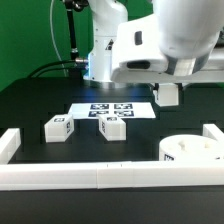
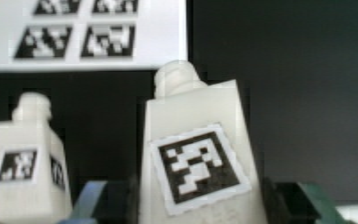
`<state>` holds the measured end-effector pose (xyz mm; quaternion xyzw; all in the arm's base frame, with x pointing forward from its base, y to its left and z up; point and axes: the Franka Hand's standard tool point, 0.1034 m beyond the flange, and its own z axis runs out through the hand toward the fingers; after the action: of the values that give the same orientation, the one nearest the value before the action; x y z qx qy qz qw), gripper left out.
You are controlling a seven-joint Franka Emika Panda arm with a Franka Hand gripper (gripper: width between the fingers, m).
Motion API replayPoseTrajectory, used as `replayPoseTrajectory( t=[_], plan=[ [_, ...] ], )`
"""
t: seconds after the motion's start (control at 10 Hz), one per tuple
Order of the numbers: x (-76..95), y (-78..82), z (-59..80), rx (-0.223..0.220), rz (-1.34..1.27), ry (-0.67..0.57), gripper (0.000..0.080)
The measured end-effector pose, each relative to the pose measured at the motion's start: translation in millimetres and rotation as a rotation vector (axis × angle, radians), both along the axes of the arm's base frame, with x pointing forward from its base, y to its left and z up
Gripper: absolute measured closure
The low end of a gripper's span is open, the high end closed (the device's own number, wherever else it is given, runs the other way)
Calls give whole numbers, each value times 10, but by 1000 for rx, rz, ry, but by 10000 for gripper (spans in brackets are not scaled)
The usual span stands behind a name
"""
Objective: Assemble stool
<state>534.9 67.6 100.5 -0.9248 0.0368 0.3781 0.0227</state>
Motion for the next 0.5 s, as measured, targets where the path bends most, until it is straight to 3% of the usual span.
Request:
replayPoseTrajectory(
  t=[0.1, 0.2, 0.4, 0.5],
  plan=[
    [47, 25, 21, -3, -7, -79, 476],
    [96, 112, 184, -13, -26, -110, 476],
    [395, 239, 492, 3, -20, -281, 476],
    [443, 249, 530, 4, -23, -322, 476]
  ],
)
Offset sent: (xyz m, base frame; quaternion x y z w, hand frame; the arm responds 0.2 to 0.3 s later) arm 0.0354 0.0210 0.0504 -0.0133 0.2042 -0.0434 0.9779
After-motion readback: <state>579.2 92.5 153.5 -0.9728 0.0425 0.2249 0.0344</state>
